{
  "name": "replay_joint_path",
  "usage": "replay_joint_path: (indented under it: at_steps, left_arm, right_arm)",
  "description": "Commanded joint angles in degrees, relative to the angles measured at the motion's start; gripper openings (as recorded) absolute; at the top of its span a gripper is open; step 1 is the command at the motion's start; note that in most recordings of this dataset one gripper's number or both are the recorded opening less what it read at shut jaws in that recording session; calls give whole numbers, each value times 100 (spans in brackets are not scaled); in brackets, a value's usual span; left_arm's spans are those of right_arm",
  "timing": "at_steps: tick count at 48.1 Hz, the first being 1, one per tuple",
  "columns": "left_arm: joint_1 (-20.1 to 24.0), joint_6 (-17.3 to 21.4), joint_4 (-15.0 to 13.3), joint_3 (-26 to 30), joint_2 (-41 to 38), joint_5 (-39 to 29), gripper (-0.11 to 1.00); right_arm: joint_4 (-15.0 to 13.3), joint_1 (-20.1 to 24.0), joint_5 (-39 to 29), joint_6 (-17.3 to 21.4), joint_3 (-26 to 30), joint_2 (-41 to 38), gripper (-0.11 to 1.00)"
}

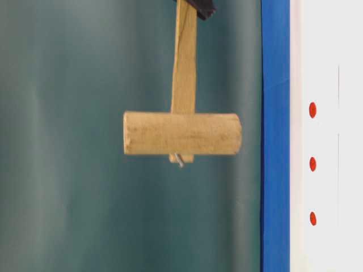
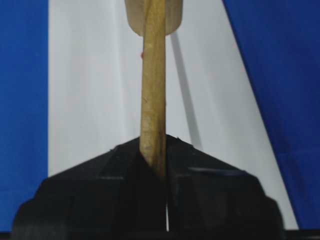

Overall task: Hit the mark with a hammer.
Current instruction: 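Swing the mallet head down onto the red dots with the right gripper, then move the left gripper to the mallet head and grasp it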

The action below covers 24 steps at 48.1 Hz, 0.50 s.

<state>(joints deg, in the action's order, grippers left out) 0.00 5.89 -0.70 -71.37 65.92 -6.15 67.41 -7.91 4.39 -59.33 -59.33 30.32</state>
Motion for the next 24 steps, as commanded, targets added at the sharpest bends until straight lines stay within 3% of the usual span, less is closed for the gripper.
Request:
replay_joint_path:
  at_steps: [1, 24]
  left_arm:
    - [9, 9, 0, 62, -35, 26, 83]
    - [114, 9, 0, 53, -53, 26, 83]
  right_arm:
    - [-9, 44, -105, -18, 422, -193, 2]
    - [-26, 229, -272, -44, 1828, -1688, 2]
